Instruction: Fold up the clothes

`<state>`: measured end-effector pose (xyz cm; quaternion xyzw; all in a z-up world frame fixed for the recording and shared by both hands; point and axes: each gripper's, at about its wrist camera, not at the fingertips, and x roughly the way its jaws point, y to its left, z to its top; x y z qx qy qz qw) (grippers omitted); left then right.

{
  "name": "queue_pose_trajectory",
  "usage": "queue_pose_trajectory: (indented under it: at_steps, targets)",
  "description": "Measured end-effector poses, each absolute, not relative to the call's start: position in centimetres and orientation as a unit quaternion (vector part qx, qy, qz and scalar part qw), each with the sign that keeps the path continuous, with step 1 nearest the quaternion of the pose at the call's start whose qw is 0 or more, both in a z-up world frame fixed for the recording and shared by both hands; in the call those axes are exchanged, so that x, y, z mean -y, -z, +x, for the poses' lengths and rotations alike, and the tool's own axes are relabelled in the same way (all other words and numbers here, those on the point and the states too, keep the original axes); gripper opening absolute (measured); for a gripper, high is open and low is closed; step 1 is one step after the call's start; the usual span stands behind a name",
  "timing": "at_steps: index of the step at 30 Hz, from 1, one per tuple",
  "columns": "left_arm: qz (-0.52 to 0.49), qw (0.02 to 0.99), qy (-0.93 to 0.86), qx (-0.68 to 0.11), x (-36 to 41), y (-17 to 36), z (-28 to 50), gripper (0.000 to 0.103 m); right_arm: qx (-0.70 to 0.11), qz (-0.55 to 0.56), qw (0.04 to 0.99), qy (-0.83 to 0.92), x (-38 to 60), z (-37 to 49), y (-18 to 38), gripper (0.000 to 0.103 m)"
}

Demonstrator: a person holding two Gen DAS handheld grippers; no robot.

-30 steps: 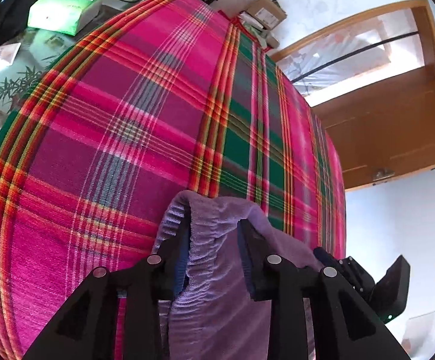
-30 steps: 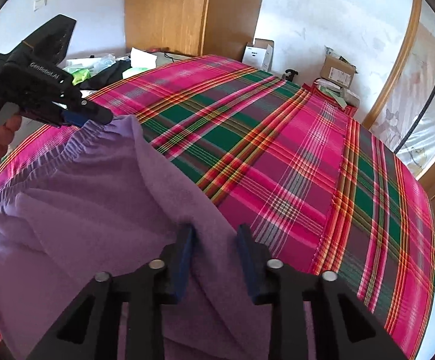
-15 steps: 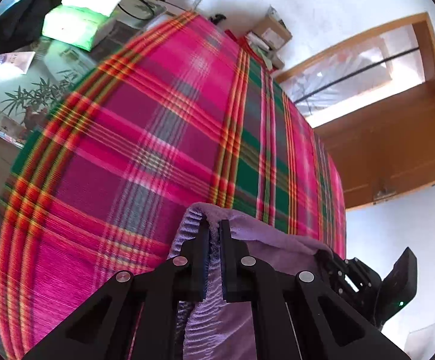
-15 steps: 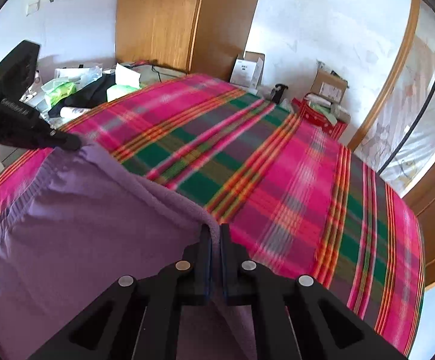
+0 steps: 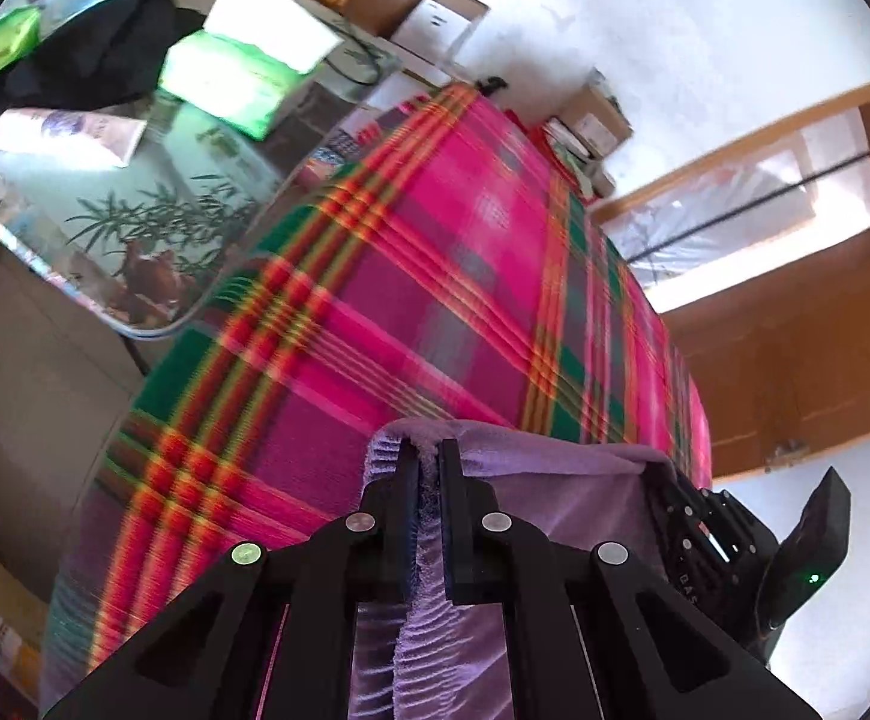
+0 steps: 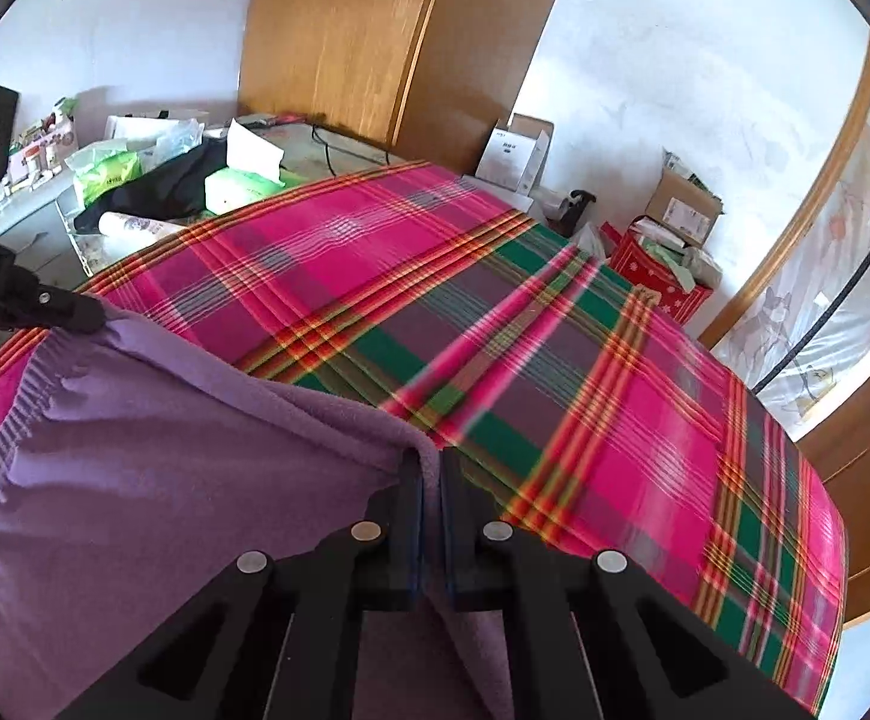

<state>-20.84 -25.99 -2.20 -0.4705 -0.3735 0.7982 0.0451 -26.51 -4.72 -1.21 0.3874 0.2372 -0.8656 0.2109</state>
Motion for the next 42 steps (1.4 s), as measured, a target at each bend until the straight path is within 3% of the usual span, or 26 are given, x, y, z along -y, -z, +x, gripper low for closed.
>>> queue_pose_trajectory:
  at_steps: [10, 14, 16, 21, 23, 28, 31, 42]
  targets:
    - [-0.467, 0.036, -0.807, 0.360, 26.4, 1.7, -19.8, 0.007, -0.234, 0.395, 0.204, 0.864, 4.6, -26.2, 1.8, 0.007]
    - [-0.464, 0.034, -0.816, 0.344, 26.2, 1.0, -19.2, 0.018, -0.200, 0.382, 0.221, 0.875, 3.0, -24.6, -0.5, 0.016]
    - [-0.460, 0.038, -0.820, 0.338, 26.2, 0.4, -18.2, 0.023, -0.188, 0.379, 0.243, 0.873, 2.3, -23.0, -1.4, 0.016]
    - [-0.464, 0.045, -0.823, 0.324, 25.7, -0.7, -14.0, 0.024, -0.192, 0.382, 0.300, 0.853, 1.9, -17.5, -1.6, 0.017]
    - [-0.466, 0.048, -0.824, 0.318, 25.5, -1.1, -12.4, 0.032, -0.194, 0.388, 0.324, 0.841, 2.1, -15.4, -1.2, 0.019]
    - [-0.498, 0.060, -0.814, 0.293, 23.9, -0.4, -9.9, 0.033, -0.171, 0.407, 0.389, 0.808, 3.1, -11.3, -0.3, 0.024]
    - [-0.523, 0.069, -0.804, 0.275, 22.8, 0.4, -8.7, 0.033, -0.171, 0.409, 0.411, 0.797, 4.4, -9.6, 0.5, 0.038]
    - [-0.542, 0.080, -0.792, 0.270, 22.3, 1.4, -6.9, 0.033, -0.206, 0.404, 0.401, 0.796, 7.2, -7.6, 2.6, 0.041]
